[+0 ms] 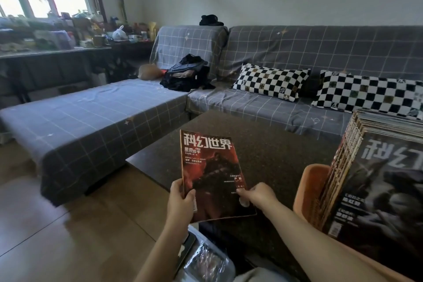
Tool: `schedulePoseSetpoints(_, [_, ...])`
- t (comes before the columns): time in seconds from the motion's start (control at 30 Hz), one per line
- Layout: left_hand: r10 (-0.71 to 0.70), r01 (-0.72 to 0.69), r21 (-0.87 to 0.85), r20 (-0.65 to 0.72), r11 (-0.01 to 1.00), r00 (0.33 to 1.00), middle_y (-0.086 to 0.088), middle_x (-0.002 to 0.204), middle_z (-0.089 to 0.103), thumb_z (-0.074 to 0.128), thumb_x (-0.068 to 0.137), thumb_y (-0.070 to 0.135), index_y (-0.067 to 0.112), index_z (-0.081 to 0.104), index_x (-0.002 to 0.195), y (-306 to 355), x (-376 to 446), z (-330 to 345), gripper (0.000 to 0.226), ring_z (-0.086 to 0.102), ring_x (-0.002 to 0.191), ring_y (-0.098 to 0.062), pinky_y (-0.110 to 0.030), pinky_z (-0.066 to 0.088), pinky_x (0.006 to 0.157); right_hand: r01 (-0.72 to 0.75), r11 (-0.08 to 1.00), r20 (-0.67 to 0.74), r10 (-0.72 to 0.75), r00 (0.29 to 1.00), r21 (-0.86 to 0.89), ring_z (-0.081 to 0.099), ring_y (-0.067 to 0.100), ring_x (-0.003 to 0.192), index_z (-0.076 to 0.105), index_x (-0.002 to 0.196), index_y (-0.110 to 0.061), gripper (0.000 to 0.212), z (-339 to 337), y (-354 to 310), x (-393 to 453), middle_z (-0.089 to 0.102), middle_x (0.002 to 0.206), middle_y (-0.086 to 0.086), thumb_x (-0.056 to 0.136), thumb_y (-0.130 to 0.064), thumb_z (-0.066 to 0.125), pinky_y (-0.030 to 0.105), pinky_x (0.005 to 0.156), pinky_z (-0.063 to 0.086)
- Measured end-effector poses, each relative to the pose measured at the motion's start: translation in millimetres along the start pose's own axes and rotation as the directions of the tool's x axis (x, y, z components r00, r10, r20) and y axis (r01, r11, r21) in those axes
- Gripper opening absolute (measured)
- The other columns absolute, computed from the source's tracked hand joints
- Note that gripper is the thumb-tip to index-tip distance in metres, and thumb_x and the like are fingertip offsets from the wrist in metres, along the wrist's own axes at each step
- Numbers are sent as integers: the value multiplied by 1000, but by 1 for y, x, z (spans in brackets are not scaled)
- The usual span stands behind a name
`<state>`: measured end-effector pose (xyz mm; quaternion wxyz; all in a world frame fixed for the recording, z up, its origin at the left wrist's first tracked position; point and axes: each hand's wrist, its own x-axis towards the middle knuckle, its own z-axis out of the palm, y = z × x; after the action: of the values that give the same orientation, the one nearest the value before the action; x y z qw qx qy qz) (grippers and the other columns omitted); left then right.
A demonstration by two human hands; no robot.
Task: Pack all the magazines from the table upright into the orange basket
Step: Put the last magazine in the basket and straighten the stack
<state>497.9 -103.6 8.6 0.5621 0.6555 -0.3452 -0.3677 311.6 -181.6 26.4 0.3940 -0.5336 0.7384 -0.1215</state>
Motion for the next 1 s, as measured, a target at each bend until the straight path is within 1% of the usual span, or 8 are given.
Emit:
schedulePoseSetpoints(0.07, [47,-46,-42,25,998,999,4,100,63,54,96,9,26,49,112,7,-15,-7,24,65,84,-10,-24,51,59,57,990,-11,-56,998,132,60,15,79,58,90,-15,35,-4,7,-15,65,91,3,76,-45,71,27,58,43])
schedulePoseSetpoints(0.17, [96,-90,-73,73,993,993,-3,99,68,55,96,10,28,51,113,23,-36,-16,25,70,83,-16,-30,56,60,124,893,66,-168,984,434,61,14,80,61,81,-20,16,-16,12,-42,68,88,1,80,-33,70,30,68,46])
schedulePoseSetpoints(0.3, [173,-155,-138,131,978,976,1,85,71,56,96,8,32,53,103,50,-59,-22,24,72,65,-6,-17,52,46,120,678,106,-281,954,725,65,30,96,65,101,-14,14,-42,15,-76,71,101,12,87,-16,63,49,94,47])
schedulePoseSetpoints(0.4, [208,-175,-164,208,971,956,7,73,74,55,96,12,33,52,101,69,-74,-20,22,71,62,-4,-15,50,45,219,594,-10,-335,942,774,68,28,89,60,99,-20,14,-67,18,-97,72,96,9,89,-12,59,45,81,53])
schedulePoseSetpoints(0.5, [248,-204,-189,251,961,936,4,78,73,54,96,13,31,52,105,84,-87,-7,20,72,66,-8,-19,54,49,302,524,-101,-378,920,796,69,27,88,59,101,-21,16,-91,29,-113,72,95,8,89,-11,58,43,76,55])
schedulePoseSetpoints(0.63, [301,-240,-228,290,943,908,-1,91,71,54,97,16,28,54,112,98,-102,21,19,71,82,-21,-35,61,70,357,456,-197,-361,911,815,71,26,81,59,104,-21,19,-119,53,-125,74,91,7,89,-10,59,39,66,55])
schedulePoseSetpoints(0.8, [326,-236,-273,354,933,877,-2,88,75,59,94,24,29,58,108,108,-115,63,15,74,77,-17,-24,56,57,384,396,-288,-280,916,834,72,25,79,60,103,-24,22,-152,90,-133,75,89,3,88,-8,58,39,64,55])
schedulePoseSetpoints(1.0, [328,-274,-185,425,944,843,2,93,74,66,90,16,31,62,99,109,-125,127,18,73,82,-15,-34,59,69,462,396,-428,-177,886,793,70,24,84,63,99,-28,26,-189,135,-143,74,90,1,90,-6,55,39,67,54])
